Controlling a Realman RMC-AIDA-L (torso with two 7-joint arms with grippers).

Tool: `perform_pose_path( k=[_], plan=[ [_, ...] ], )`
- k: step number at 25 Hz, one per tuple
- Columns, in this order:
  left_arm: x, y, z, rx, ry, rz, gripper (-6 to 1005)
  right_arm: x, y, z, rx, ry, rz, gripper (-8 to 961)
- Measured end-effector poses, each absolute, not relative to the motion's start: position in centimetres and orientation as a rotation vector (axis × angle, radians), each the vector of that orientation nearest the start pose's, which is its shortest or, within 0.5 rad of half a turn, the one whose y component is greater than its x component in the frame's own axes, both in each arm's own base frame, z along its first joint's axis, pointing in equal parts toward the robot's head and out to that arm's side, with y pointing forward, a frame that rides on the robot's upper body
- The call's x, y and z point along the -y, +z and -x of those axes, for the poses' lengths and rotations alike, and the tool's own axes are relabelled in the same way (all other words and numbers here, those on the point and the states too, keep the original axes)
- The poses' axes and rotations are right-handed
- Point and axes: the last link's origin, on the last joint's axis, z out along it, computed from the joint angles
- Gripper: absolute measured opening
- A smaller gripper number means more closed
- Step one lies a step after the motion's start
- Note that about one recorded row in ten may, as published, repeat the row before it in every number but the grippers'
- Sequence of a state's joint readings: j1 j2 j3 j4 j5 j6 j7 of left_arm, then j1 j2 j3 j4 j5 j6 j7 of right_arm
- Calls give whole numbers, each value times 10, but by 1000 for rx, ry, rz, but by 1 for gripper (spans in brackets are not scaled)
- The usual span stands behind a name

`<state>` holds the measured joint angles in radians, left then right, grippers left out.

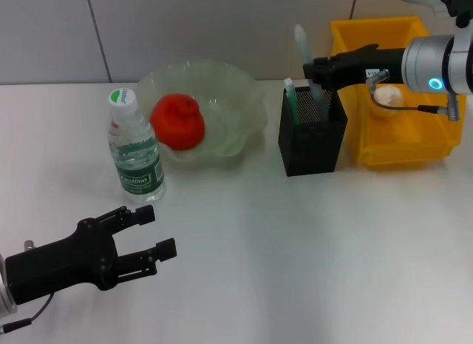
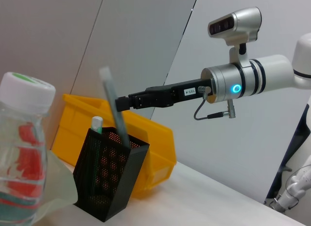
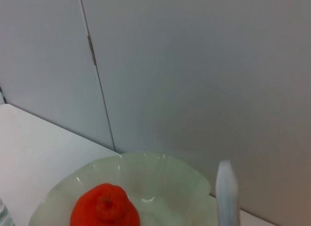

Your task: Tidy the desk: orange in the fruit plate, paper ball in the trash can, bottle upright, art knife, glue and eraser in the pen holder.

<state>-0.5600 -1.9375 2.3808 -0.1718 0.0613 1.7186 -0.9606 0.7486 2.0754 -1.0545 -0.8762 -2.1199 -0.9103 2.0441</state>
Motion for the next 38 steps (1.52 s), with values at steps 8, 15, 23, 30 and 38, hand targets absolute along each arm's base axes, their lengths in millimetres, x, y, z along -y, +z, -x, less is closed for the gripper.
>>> perform_pose_path(
  k=[8,15,23,30,38],
  plan=[
    [-272,-5,308,736,-1015,2590,861,-453,11,-175,-758,360,2362,244],
    [-271,-4,308,737,-1019,2589,861,-451,11,-175,-768,375,2367,541],
    [-269,-3,307,732,-1035,2596,861,-442,20,-170,-786,573,2363,794],
    [-266,5,301,680,-1097,2633,861,-370,28,-173,-594,1035,2622,791],
    [-263,-3,294,652,-1085,2730,861,-318,-1,-223,-542,960,2898,790]
  ],
)
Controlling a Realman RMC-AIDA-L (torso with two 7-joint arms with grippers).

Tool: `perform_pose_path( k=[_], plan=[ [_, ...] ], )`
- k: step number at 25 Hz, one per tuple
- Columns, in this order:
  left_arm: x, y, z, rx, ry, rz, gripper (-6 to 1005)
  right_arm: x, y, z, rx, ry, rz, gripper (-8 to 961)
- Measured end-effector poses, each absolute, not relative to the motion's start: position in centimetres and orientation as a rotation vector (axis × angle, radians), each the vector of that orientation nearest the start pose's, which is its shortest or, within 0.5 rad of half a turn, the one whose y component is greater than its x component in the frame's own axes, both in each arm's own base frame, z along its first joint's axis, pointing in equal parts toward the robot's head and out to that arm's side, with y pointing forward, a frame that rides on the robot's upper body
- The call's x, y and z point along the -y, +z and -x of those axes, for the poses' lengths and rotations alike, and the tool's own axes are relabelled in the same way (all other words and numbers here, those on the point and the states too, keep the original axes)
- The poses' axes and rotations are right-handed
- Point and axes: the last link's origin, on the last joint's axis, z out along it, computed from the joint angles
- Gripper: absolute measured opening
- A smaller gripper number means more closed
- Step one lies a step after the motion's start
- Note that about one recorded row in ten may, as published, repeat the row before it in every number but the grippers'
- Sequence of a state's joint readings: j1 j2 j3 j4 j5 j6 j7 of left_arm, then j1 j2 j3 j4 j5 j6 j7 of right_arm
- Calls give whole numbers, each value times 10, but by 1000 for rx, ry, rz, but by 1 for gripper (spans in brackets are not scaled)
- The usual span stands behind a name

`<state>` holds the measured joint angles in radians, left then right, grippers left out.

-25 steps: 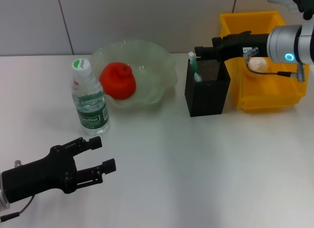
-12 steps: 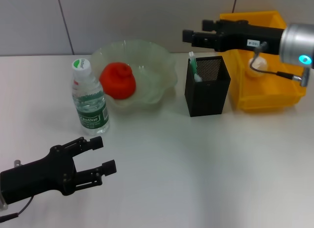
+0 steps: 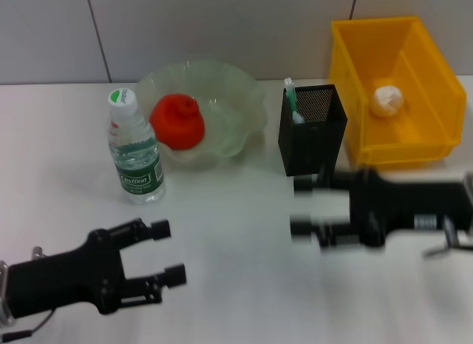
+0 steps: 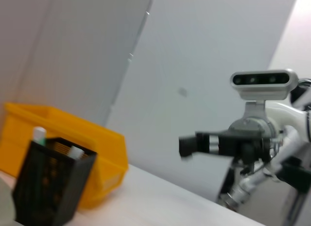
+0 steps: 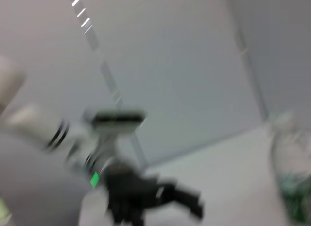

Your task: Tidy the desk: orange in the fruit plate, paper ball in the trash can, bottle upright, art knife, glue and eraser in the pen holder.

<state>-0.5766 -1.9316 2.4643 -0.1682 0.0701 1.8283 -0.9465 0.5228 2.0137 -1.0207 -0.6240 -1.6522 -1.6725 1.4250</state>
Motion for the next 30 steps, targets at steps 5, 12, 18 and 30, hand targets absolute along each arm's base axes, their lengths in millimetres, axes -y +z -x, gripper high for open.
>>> perform_pose_path(
  k=[5,12,18,30],
  plan=[
    [-260,-13,291,656,-1022,2822,861,-292,-19,-248,-501,836,2996,790],
    [-259,-23,290,611,-967,2866,861,-278,-30,-263,-460,795,2998,789],
    [-260,-24,289,602,-963,2872,861,-277,-34,-266,-449,785,2988,789],
    [-261,-22,289,588,-959,2879,861,-280,-36,-263,-439,782,2991,790]
  ],
)
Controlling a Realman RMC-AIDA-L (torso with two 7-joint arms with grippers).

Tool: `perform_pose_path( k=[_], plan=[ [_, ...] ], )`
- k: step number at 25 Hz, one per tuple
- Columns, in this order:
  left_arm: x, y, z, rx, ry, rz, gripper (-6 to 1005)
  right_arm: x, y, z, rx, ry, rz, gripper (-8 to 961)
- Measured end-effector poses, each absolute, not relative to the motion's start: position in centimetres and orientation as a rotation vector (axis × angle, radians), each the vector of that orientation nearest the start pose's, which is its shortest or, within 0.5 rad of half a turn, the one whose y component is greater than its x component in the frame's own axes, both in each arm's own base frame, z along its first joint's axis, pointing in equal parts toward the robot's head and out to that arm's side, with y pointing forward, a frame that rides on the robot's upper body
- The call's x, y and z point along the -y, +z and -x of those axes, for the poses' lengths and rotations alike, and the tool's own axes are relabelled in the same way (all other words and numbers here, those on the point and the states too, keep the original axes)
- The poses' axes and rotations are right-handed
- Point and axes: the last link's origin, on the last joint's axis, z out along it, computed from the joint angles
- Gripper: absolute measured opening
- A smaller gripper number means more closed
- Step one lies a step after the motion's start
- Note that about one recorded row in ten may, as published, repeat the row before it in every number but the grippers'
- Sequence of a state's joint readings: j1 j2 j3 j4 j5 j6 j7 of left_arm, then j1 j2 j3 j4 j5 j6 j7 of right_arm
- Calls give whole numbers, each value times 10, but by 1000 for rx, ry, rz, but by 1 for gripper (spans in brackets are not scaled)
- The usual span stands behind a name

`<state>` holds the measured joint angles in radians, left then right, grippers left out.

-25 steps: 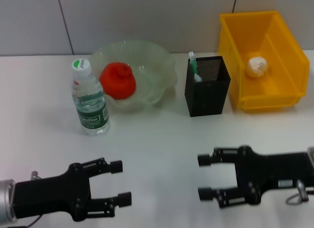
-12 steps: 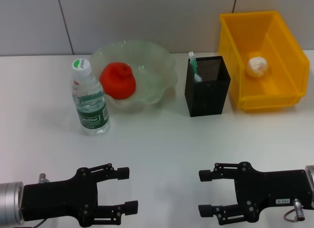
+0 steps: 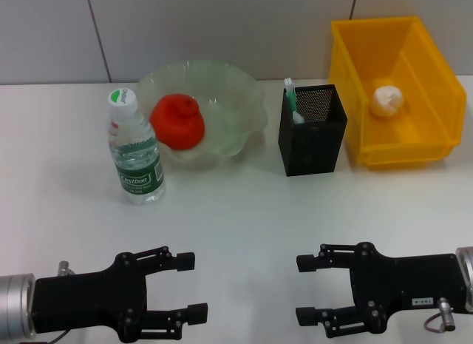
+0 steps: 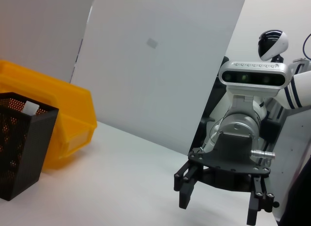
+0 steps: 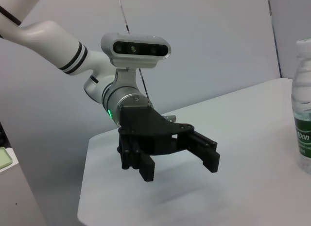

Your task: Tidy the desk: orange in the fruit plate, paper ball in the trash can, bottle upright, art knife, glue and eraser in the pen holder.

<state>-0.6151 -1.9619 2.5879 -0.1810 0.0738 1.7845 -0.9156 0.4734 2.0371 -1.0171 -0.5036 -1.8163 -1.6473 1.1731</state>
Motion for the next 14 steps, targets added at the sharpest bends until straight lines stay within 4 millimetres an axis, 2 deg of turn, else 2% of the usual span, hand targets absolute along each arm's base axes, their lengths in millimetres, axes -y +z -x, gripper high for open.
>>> perform_pose_path(
  k=[14],
  plan=[
    [-262,-20,292,607,-936,2873,861,-280,-36,-262,-449,784,2993,790]
  ],
)
